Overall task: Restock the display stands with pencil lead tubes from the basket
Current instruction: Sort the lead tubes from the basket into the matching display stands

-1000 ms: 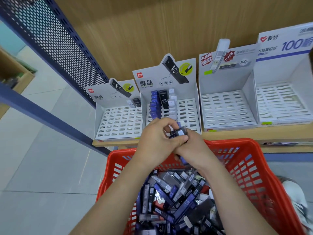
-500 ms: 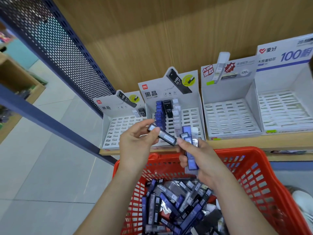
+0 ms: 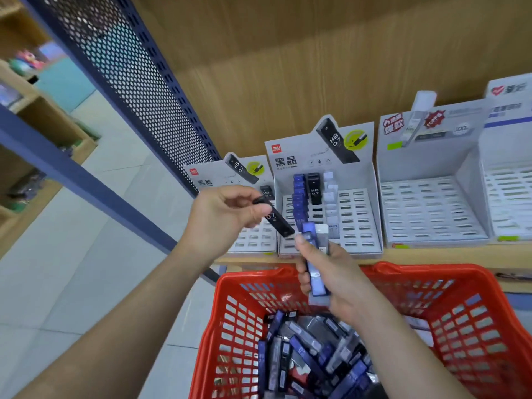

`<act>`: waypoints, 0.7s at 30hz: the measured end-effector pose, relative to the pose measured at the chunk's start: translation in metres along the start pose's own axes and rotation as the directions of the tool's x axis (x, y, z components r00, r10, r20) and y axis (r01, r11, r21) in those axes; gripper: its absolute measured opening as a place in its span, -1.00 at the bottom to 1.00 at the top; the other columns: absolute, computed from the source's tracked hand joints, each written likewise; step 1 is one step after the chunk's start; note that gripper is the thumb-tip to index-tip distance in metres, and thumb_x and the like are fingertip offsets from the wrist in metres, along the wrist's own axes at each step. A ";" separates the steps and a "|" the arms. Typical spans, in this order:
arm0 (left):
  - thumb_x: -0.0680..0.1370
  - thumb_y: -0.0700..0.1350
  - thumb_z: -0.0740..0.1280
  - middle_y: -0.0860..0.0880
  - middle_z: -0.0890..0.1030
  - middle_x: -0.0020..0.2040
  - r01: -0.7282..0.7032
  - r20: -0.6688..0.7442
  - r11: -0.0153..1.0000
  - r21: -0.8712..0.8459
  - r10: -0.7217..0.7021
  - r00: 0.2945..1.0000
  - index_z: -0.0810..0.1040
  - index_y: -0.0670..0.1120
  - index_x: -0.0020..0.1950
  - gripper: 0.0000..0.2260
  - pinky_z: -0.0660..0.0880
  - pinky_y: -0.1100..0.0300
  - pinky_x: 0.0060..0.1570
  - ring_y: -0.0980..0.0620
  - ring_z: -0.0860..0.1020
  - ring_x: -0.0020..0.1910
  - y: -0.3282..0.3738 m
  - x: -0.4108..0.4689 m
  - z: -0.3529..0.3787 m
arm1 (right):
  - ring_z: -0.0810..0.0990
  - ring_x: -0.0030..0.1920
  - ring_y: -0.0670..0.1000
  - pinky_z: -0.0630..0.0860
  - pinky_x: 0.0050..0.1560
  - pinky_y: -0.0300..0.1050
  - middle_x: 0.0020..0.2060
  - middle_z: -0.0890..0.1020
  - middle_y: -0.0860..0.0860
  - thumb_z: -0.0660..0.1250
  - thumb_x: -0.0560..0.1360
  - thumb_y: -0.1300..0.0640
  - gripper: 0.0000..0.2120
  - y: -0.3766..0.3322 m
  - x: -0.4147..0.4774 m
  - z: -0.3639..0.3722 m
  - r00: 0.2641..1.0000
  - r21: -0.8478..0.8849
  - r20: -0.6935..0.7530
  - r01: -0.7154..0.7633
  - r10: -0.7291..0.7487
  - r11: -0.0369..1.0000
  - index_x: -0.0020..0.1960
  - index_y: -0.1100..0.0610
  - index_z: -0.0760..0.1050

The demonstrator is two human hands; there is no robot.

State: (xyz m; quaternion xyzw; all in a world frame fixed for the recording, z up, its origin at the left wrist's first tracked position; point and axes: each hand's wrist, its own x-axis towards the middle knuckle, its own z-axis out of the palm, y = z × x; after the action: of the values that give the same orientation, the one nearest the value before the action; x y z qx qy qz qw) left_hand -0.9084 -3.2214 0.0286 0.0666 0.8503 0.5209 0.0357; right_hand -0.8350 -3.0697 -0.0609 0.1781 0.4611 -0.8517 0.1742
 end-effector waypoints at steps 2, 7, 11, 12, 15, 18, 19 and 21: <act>0.43 -0.28 0.46 0.00 0.64 -0.38 0.003 -0.147 1.000 -0.020 -0.006 0.989 0.66 0.02 -0.23 -0.81 0.58 0.29 -0.26 0.02 0.58 -0.33 -0.014 0.019 -0.013 | 0.41 -0.46 -0.02 0.39 -0.44 -0.18 -0.40 0.51 0.06 0.46 0.30 -0.17 -0.60 0.001 0.004 0.006 1.000 -0.088 0.004 0.001 -0.001 0.996 -0.12 0.11 0.44; 0.48 -0.24 0.44 0.04 0.68 -0.24 -0.006 -0.257 0.993 0.115 0.036 0.966 0.68 0.01 -0.06 -0.85 0.60 0.23 -0.11 0.06 0.63 -0.27 -0.059 0.057 -0.015 | 0.39 -0.47 -0.03 0.38 -0.44 -0.17 -0.42 0.49 0.05 0.46 0.29 -0.18 -0.58 0.003 0.017 0.018 1.000 -0.165 0.015 -0.019 0.022 0.986 -0.11 0.12 0.46; 0.48 -0.22 0.43 0.01 0.70 -0.14 -0.052 -0.230 0.984 0.170 0.091 0.969 0.70 -0.13 -0.01 -0.89 0.56 0.14 0.02 0.06 0.63 -0.16 -0.077 0.073 0.002 | 0.39 -0.47 -0.02 0.36 -0.41 -0.15 -0.42 0.49 0.03 0.50 0.42 -0.04 -0.72 -0.001 0.035 0.032 0.996 -0.221 0.004 -0.081 0.084 0.972 -0.12 0.08 0.45; 0.48 -0.21 0.43 -0.02 0.69 -0.11 -0.063 -0.220 0.980 0.187 0.104 0.970 0.70 -0.15 0.00 -0.88 0.54 0.16 0.05 0.04 0.63 -0.12 -0.080 0.076 0.005 | 0.40 -0.47 -0.02 0.37 -0.41 -0.15 -0.42 0.49 0.02 0.47 0.46 0.03 -0.77 -0.003 0.040 0.036 0.996 -0.234 0.002 -0.083 0.085 0.969 -0.11 0.09 0.43; 0.49 -0.19 0.43 -0.08 0.68 -0.04 -0.146 -0.162 0.931 0.333 0.209 0.964 0.68 -0.16 0.05 -0.84 0.46 0.21 0.08 -0.04 0.61 -0.04 -0.088 0.082 0.010 | 0.45 -0.46 -0.01 0.39 -0.43 -0.17 -0.41 0.50 0.04 0.39 0.52 0.20 -0.83 -0.007 0.051 0.045 0.997 -0.250 0.000 -0.080 0.083 0.965 -0.05 0.12 0.38; 0.48 -0.23 0.42 -0.17 0.68 -0.02 -0.247 -0.081 0.854 0.457 0.317 0.945 0.68 -0.20 0.03 -0.85 0.44 0.17 0.03 -0.13 0.61 -0.04 -0.093 0.086 0.013 | 0.53 -0.45 0.03 0.44 -0.43 -0.16 -0.38 0.51 0.06 0.37 0.53 0.22 -0.83 -0.010 0.051 0.044 0.994 -0.213 0.023 -0.098 0.105 0.972 0.00 0.17 0.38; 0.48 -0.24 0.42 -0.17 0.68 -0.04 -0.282 -0.054 0.822 0.495 0.353 0.934 0.68 -0.21 0.01 -0.86 0.41 0.17 0.00 -0.14 0.60 -0.05 -0.093 0.087 0.014 | 0.54 -0.45 0.03 0.46 -0.44 -0.16 -0.39 0.52 0.06 0.37 0.53 0.22 -0.85 -0.011 0.050 0.043 0.993 -0.188 0.036 -0.103 0.111 0.977 -0.01 0.17 0.39; 0.47 -0.25 0.41 -0.16 0.68 -0.06 -0.311 -0.027 0.781 0.541 0.386 0.922 0.68 -0.20 -0.01 -0.88 0.39 0.17 -0.01 -0.15 0.60 -0.04 -0.091 0.092 0.016 | 0.55 -0.44 0.04 0.48 -0.46 -0.16 -0.45 0.54 0.03 0.36 0.55 0.22 -0.89 -0.010 0.048 0.043 0.991 -0.144 0.055 -0.110 0.119 0.984 -0.03 0.15 0.42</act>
State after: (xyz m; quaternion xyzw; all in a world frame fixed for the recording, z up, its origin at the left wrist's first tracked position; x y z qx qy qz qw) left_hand -1.0038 -3.2343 -0.0585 0.1944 0.9331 0.2685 -0.1393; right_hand -0.8879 -3.1068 -0.0538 0.1645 0.5031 -0.8109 0.2494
